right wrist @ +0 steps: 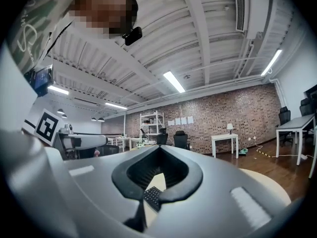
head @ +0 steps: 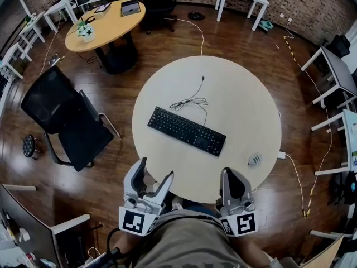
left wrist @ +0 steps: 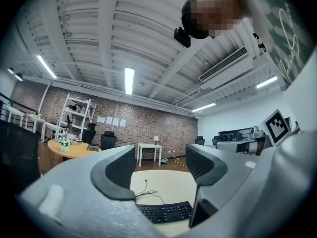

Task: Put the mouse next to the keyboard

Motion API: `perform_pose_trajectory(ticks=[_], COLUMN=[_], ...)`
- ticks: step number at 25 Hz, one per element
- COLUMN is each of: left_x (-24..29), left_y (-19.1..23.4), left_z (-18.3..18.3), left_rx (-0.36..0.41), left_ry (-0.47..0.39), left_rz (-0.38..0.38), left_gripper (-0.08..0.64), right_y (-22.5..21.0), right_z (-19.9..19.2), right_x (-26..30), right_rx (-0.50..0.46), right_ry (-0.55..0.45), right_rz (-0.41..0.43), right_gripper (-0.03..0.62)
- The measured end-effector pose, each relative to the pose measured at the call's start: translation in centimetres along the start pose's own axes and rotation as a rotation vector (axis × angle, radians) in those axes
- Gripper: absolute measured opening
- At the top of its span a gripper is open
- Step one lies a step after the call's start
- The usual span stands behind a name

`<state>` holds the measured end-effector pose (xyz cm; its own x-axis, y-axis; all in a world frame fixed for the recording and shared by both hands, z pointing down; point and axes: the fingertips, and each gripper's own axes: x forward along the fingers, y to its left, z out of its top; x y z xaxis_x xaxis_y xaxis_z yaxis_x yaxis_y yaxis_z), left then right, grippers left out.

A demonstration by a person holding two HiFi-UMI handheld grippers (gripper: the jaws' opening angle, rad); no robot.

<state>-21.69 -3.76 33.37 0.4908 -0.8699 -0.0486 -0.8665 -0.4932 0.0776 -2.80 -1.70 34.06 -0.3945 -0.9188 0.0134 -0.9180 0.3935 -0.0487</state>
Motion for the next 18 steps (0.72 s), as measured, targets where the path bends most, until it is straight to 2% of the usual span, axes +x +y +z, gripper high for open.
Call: perform_pose_trajectory(ticks=[1,3,7,11,18], left_x=[-0.3,-1.0,-1.4,-1.4,-0.3], left_y=[0.3,1.1,2.1,2.2,2.3], left_z=[-0.2,-0.1,-0.2,-1.6,-1.6], left_rx=[0.0,0.01,-0.004,-0.026,-0.047], left_ry=[0.009,-0.007,-0.029,0.039,0.033], left_rz=[0.007,0.027,0.029,-0.004,-0.057], left_gripper=[0.289,0.001,0.002,0.002,0.002], right_y=[0.4,1.1,1.6,1.5,1.4], right_z=[0.0,0.0,-0.2,-0.2,-0.1], right_x=[0.2,0.5,0.7,0.9,1.0], right_rx=[0.006,0.006,-0.028,-0.044,-0.049], right_ry=[0.003,0.01,0.018,0.027,0.028], right_rz=[0.005,0.014,0.005,-0.028,-0.082], right_gripper=[0.0,0.0,0.0,0.0,0.001])
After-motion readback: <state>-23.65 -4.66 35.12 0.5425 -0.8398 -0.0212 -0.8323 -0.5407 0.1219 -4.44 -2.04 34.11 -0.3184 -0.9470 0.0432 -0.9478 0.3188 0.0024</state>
